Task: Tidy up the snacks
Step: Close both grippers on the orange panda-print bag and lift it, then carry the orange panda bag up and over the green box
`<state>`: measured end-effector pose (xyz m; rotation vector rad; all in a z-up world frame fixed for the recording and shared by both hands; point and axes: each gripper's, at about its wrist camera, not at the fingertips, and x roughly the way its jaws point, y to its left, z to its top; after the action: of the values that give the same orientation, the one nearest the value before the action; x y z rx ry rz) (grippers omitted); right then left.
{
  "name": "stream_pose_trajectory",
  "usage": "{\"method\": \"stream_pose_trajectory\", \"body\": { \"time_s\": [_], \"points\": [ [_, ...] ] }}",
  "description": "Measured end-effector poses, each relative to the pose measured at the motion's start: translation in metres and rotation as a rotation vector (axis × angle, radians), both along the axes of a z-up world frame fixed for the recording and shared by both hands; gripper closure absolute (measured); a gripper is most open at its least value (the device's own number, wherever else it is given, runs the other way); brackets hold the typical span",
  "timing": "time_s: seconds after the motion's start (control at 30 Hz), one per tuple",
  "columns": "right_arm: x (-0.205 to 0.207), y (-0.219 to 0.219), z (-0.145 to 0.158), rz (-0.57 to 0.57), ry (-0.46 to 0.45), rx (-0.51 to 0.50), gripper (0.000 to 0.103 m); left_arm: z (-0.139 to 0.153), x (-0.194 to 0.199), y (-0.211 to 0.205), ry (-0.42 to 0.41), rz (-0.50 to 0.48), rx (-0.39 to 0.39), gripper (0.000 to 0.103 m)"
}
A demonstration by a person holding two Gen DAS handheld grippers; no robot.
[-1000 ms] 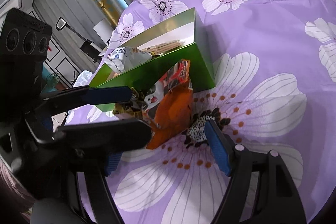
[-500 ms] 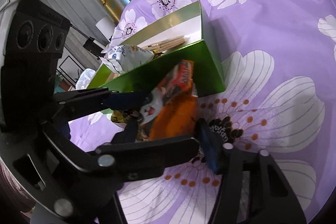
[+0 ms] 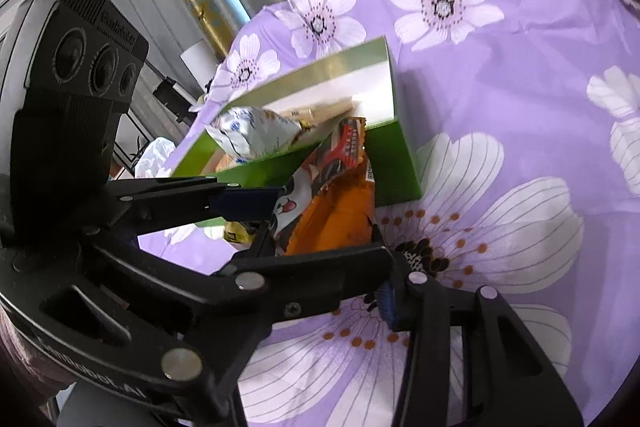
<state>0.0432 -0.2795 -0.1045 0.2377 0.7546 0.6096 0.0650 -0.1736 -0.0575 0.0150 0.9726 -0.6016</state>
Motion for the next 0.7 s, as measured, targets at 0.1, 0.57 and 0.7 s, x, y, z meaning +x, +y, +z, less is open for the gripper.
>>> {"method": "stream_pose_trajectory", "body": {
  "time_s": [0.1, 0.57, 0.7],
  "points": [
    [-0.009, -0.001, 0.013, -0.005, -0.032, -0.005, 0.057, 0.014, -0.009, 0.000, -0.034, -0.005, -0.009, 0.036],
    [-0.023, 0.018, 0.075, 0.018, -0.193, -0.061, 0.057, 0.072, -0.027, 0.022, -0.181, 0.026, -0.074, 0.036],
    [-0.016, 0.025, 0.090, 0.036, -0.225, -0.070, 0.057, 0.086, -0.024, 0.031, -0.212, 0.045, -0.086, 0.036]
  ]
}}
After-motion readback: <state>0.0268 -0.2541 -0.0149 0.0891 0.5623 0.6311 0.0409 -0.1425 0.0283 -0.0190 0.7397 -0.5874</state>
